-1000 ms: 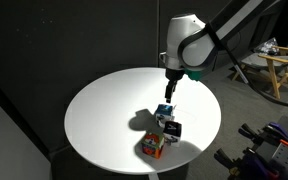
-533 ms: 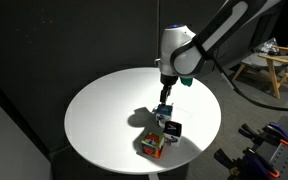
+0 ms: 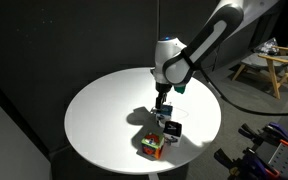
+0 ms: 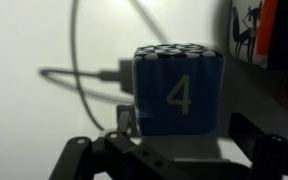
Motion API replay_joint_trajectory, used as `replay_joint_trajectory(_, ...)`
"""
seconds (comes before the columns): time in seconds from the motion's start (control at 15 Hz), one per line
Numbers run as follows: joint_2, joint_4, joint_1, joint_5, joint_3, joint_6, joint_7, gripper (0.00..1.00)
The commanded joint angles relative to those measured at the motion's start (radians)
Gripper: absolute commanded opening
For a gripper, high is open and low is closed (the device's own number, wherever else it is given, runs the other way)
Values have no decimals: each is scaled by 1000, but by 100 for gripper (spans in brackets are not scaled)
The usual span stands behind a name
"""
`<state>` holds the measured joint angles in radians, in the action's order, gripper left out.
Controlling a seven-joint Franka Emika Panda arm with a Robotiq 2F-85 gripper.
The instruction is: Move one square plush toy to the right.
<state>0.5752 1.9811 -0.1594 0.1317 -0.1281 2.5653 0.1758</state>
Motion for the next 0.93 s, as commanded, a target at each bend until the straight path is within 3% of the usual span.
replay_joint_trajectory(0.0, 38, -39, -5, 12, 0, -23, 3, 100)
replay_joint_trajectory(0.4, 44, -34, -30, 31, 34, -24, -46, 100)
replay_joint_trajectory(0.47, 39, -32, -42, 36, 49, -28, -72, 75)
replay_joint_trajectory(0.53, 32, -29, -47, 32, 54, -38, -87, 74)
replay_joint_trajectory(0.87, -31, -7, -84, 28, 84, -92, -205, 37)
